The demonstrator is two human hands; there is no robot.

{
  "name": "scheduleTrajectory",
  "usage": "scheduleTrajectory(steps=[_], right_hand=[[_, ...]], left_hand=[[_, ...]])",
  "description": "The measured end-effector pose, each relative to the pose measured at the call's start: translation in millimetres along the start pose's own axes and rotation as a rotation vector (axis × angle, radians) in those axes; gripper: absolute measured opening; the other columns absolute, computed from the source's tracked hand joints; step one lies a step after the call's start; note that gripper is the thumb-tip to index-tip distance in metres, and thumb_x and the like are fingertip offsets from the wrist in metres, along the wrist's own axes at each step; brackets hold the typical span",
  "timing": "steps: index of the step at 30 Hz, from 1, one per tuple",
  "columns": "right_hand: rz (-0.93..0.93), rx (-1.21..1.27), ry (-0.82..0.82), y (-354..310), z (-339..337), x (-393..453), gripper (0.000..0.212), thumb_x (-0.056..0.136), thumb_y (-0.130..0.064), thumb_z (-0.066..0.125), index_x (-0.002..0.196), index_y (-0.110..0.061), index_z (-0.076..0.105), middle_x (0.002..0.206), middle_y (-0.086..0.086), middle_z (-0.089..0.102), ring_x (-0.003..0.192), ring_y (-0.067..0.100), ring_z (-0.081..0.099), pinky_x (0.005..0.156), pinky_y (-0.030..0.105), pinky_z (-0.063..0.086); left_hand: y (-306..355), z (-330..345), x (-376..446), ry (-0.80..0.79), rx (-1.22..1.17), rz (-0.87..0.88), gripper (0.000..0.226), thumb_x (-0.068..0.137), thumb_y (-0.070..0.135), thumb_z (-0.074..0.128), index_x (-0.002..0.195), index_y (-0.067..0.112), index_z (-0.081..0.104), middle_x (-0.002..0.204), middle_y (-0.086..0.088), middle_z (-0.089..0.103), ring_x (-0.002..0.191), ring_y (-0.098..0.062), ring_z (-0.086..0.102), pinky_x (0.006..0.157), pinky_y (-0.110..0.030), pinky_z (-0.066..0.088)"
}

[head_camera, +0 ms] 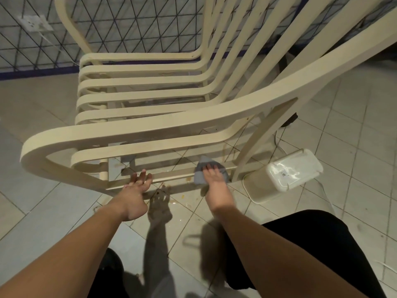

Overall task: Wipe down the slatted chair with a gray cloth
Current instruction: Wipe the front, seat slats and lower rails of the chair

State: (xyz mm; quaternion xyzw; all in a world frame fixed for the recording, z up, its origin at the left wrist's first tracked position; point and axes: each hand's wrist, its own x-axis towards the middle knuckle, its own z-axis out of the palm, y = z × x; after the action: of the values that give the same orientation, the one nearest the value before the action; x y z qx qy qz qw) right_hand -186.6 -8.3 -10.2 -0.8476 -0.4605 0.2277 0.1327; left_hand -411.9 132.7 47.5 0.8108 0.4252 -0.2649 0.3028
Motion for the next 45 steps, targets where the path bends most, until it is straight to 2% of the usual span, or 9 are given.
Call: scheduleTrajectory(steps=[4, 13, 18, 22, 29, 34, 37, 41, 45], right_hand=[[0.165, 0.080, 0.137, 25.1, -27.9, 11.1, 0.080, 0.086, 0.017, 0.043, 0.157, -0.011, 0.020, 0.165, 0.004, 0.015, 0.153, 0.019, 0.008, 0.125, 0.032, 0.003], [0.043, 0.246, -0.089, -22.6, -10.5, -5.5, 0.078, 0.086, 0.018, 0.044, 0.155, -0.014, 0.029, 0.163, -0.003, 0.019, 0.152, 0.013, 0.012, 0.123, 0.024, 0.003], [0.371, 0.981, 0.183, -32.4, -21.6, -31.1, 0.032, 0.102, -0.006, 0.047, 0.118, -0.024, 0.069, 0.114, 0.004, 0.065, 0.102, 0.017, 0.061, 0.098, 0.031, 0.051], [0.872, 1.190, 0.431, -20.0, -42.7, -23.3, 0.032, 0.102, -0.004, 0.040, 0.132, 0.000, 0.051, 0.118, 0.023, 0.058, 0.111, 0.044, 0.056, 0.094, 0.045, 0.046], [0.953, 1.468, 0.383, -41.8, -31.0, 9.3, 0.038, 0.101, -0.004, 0.040, 0.138, -0.011, 0.050, 0.128, 0.013, 0.058, 0.110, 0.029, 0.060, 0.100, 0.038, 0.046], [0.968, 1.519, 0.048, -100.8, -15.0, -2.1, 0.029, 0.103, -0.003, 0.041, 0.130, 0.004, 0.050, 0.118, 0.015, 0.059, 0.111, 0.028, 0.058, 0.098, 0.031, 0.046], [1.023, 1.458, 0.094, -91.0, -18.5, 9.9, 0.040, 0.108, -0.017, 0.035, 0.141, 0.005, 0.040, 0.135, 0.017, 0.054, 0.121, 0.030, 0.057, 0.095, 0.029, 0.046], [1.035, 1.411, 0.357, -34.5, -39.2, 32.2, 0.042, 0.098, -0.017, 0.043, 0.137, -0.002, 0.049, 0.132, 0.022, 0.058, 0.077, 0.018, 0.056, 0.060, 0.030, 0.049], [1.000, 1.454, 0.365, -37.4, -52.0, 20.0, 0.037, 0.097, -0.012, 0.044, 0.131, 0.000, 0.051, 0.124, 0.020, 0.060, 0.079, 0.022, 0.056, 0.069, 0.037, 0.050]], left_hand=[[1.5, -0.3, -0.4, 0.000, -0.011, -0.005, 0.094, 0.087, 0.002, 0.049, 0.161, 0.025, -0.003, 0.166, 0.004, -0.019, 0.153, -0.022, -0.019, 0.126, -0.040, 0.002], [-0.7, 0.6, 1.8, 0.002, -0.041, -0.006, 0.095, 0.084, 0.000, 0.050, 0.161, 0.027, 0.000, 0.166, 0.006, -0.018, 0.153, -0.019, -0.018, 0.126, -0.039, 0.002], [0.2, 1.3, -0.2, 0.021, -0.033, -0.005, 0.094, 0.085, 0.000, 0.051, 0.161, 0.027, 0.002, 0.166, 0.006, -0.017, 0.153, -0.018, -0.018, 0.126, -0.039, 0.002], [1.6, 0.1, -1.3, 0.023, -0.038, -0.012, 0.094, 0.085, 0.000, 0.051, 0.161, 0.027, 0.004, 0.166, 0.006, -0.016, 0.154, -0.018, -0.016, 0.126, -0.039, 0.003], [3.1, 0.6, -4.1, 0.031, -0.042, -0.007, 0.096, 0.086, -0.001, 0.052, 0.161, 0.029, 0.001, 0.166, 0.008, -0.018, 0.153, -0.018, -0.018, 0.125, -0.039, 0.002], [1.1, 2.1, -3.1, 0.029, -0.037, 0.004, 0.098, 0.085, -0.001, 0.052, 0.161, 0.028, -0.002, 0.166, 0.007, -0.018, 0.153, -0.019, -0.020, 0.126, -0.042, 0.002], [0.2, 1.6, -3.5, 0.029, -0.033, 0.012, 0.098, 0.084, 0.000, 0.052, 0.161, 0.028, -0.002, 0.166, 0.006, -0.019, 0.153, -0.020, -0.020, 0.126, -0.043, 0.003], [0.1, 1.8, -3.6, 0.022, -0.026, 0.012, 0.098, 0.084, 0.000, 0.051, 0.161, 0.028, -0.004, 0.166, 0.005, -0.020, 0.153, -0.022, -0.020, 0.126, -0.043, 0.004], [-1.7, 3.6, -2.6, 0.021, -0.021, 0.022, 0.098, 0.085, 0.002, 0.052, 0.160, 0.028, -0.004, 0.166, 0.004, -0.021, 0.152, -0.023, -0.021, 0.126, -0.044, 0.001]])
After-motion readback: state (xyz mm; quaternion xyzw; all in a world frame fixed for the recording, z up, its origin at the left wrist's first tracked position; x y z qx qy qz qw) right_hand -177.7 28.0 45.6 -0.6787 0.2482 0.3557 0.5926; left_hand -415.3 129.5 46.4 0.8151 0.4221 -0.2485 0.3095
